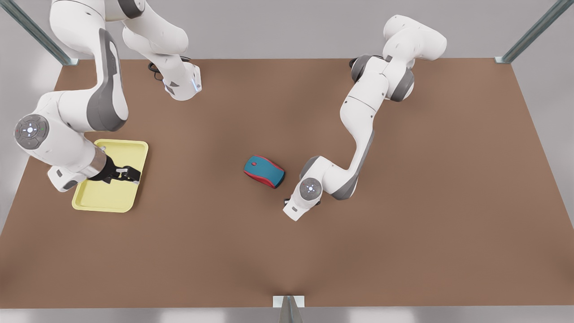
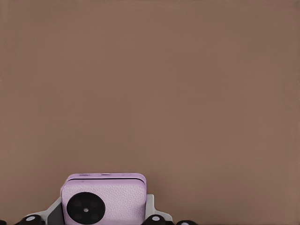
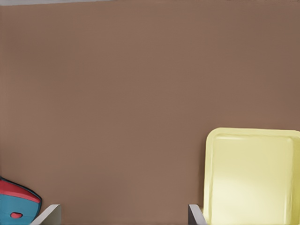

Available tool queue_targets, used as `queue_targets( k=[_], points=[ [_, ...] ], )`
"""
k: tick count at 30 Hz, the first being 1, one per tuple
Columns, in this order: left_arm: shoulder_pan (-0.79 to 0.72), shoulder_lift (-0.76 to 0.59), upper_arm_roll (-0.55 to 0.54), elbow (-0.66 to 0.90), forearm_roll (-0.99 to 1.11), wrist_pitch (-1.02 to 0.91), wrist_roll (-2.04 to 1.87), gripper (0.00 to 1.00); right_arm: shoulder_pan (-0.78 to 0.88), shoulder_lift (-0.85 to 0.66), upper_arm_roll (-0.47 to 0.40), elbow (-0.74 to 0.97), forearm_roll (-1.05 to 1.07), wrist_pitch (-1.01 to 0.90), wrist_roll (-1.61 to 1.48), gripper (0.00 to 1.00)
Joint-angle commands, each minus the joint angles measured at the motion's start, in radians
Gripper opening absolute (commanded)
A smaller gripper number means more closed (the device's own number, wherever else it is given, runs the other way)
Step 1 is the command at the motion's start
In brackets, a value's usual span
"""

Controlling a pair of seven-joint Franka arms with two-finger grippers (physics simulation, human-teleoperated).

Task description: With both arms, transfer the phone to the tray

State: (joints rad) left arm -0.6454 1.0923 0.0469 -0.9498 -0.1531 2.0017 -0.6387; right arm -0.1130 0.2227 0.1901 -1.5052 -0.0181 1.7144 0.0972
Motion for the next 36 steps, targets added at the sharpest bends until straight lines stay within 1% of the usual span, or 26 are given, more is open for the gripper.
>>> queue_targets(
  k=[1, 6, 8, 11, 18, 22, 23, 27, 28, 29, 33, 34, 35, 36],
  points=[
    [0.000, -0.002, 0.001, 0.000, -0.003, 0.017, -0.098, 0.75, 0.001, 0.000, 0.009, 0.002, -0.002, -0.001, -0.001, 1.00],
    [-0.006, -0.003, 0.004, 0.000, 0.006, 0.008, 0.043, 0.75, 0.016, 0.001, 0.012, 0.005, -0.002, -0.001, -0.001, 1.00],
    [-0.010, -0.003, 0.004, 0.000, 0.006, 0.011, 0.163, 0.75, 0.018, 0.004, 0.012, 0.005, -0.002, 0.001, -0.001, 1.00],
    [-0.033, 0.012, 0.005, 0.000, 0.004, 0.052, 0.146, 0.76, 0.016, 0.004, 0.011, 0.005, -0.002, 0.001, -0.002, 1.00],
    [-0.031, 0.044, -0.002, -0.001, 0.003, 0.124, 0.142, 0.76, 0.016, 0.006, 0.009, 0.003, -0.002, 0.002, -0.002, 1.00],
    [-0.043, 0.057, -0.002, 0.000, 0.000, 0.140, 0.080, 0.77, 0.016, 0.006, 0.009, 0.005, -0.003, 0.002, -0.002, 1.00],
    [-0.051, 0.063, -0.002, 0.000, -0.002, 0.169, 0.065, 0.77, 0.016, 0.004, 0.009, 0.005, -0.003, 0.002, -0.002, 1.00],
    [-0.060, 0.067, -0.002, 0.000, -0.002, 0.174, 0.027, 0.78, 0.029, 0.012, 0.009, 0.003, -0.022, 0.002, -0.004, 1.00],
    [-0.060, 0.067, -0.002, 0.000, -0.003, 0.172, 0.027, 0.83, 0.050, 0.012, 0.009, 0.003, -0.036, 0.002, -0.001, 1.00],
    [-0.059, 0.066, -0.002, 0.000, -0.003, 0.167, 0.027, 1.00, 0.061, 0.012, 0.009, 0.003, -0.036, 0.004, 0.003, 1.00],
    [-0.048, 0.032, 0.001, 0.000, -0.002, 0.112, 0.027, 1.00, 0.062, 0.015, 0.011, 0.003, -0.034, 0.004, -0.001, 1.00],
    [-0.043, -0.026, 0.007, 0.000, 0.000, 0.016, 0.028, 1.00, 0.064, 0.015, 0.011, 0.005, -0.032, 0.004, 0.001, 1.00],
    [-0.023, -0.158, 0.016, -0.007, 0.004, -0.156, 0.030, 1.00, 0.067, 0.017, 0.011, 0.003, -0.029, 0.004, 0.012, 1.00],
    [0.041, -0.250, 0.017, -0.009, 0.012, -0.314, 0.045, 1.00, 0.096, 0.023, 0.012, 0.007, -0.032, 0.011, 0.018, 1.00]
  ],
)
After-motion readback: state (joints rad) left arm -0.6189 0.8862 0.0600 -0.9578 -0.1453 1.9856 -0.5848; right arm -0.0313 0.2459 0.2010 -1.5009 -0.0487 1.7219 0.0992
